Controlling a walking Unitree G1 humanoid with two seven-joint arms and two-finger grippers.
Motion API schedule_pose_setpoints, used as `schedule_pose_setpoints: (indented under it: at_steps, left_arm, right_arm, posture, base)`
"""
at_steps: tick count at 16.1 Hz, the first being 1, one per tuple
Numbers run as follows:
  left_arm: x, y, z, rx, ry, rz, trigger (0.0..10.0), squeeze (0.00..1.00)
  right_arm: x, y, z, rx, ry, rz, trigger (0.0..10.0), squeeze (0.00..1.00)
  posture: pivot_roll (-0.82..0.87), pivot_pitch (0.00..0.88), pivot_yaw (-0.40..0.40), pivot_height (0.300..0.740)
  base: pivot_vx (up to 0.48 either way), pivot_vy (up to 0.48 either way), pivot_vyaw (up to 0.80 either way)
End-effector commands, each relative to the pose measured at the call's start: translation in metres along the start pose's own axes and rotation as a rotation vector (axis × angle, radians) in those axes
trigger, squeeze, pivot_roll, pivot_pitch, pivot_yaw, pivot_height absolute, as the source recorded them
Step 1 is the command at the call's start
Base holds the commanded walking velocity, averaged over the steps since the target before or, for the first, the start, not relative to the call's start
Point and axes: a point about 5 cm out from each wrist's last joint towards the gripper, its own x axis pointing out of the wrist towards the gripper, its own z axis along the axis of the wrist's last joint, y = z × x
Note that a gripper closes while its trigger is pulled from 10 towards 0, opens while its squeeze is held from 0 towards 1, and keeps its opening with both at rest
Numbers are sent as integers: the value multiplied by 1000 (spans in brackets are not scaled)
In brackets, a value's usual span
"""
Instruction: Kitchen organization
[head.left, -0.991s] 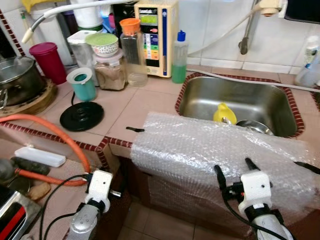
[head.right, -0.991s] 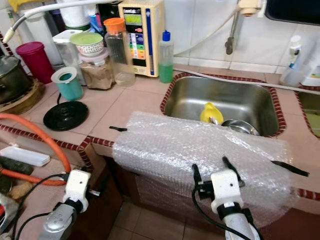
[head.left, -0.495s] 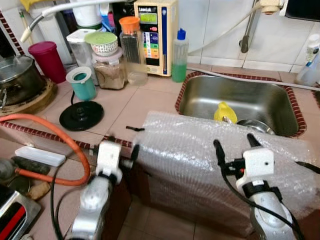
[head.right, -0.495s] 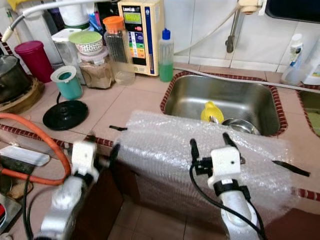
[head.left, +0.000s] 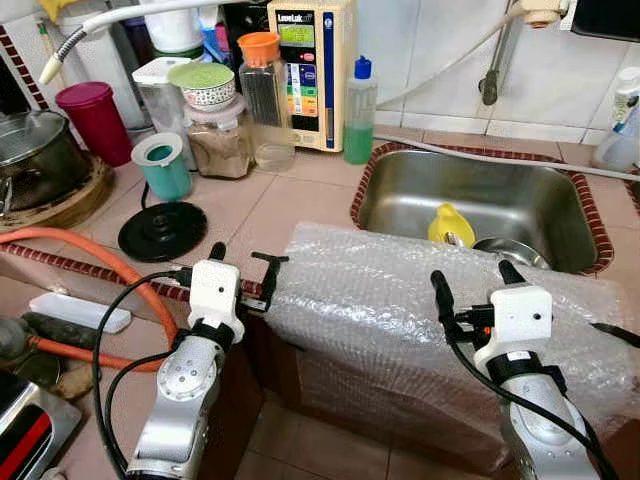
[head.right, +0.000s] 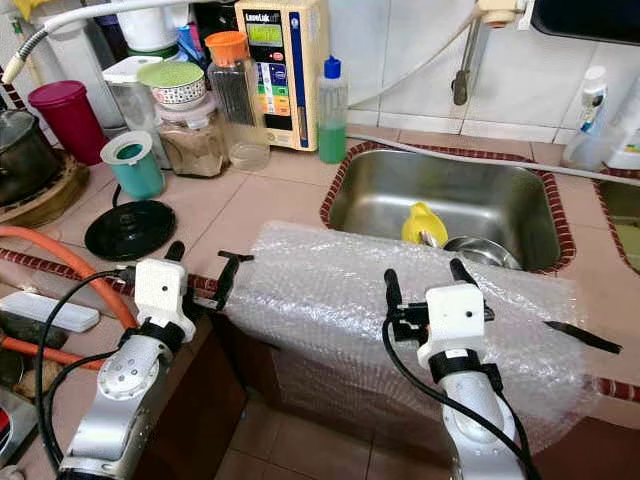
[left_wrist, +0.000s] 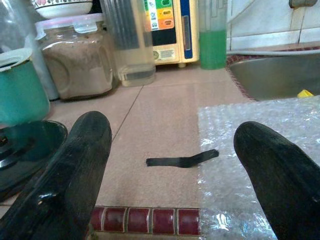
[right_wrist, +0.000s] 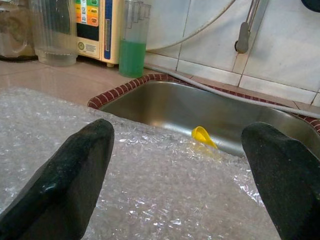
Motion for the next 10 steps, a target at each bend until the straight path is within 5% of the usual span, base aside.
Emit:
schedule_pose_setpoints:
  at_steps: [1, 10]
  left_arm:
    - [-1, 1, 3, 15, 2, 4, 10000, 0]
    - [-3, 3, 2, 6, 40, 15, 10000, 0]
  right_arm:
    - [2, -1, 6, 8, -15, -3, 10000, 0]
    - [3, 2, 3, 8, -3, 7, 10000, 0]
  posture:
    - [-17, 0, 83, 740]
    - [-9, 0, 84, 740]
  base:
    - [0, 0, 0]
    - [-320, -242, 0]
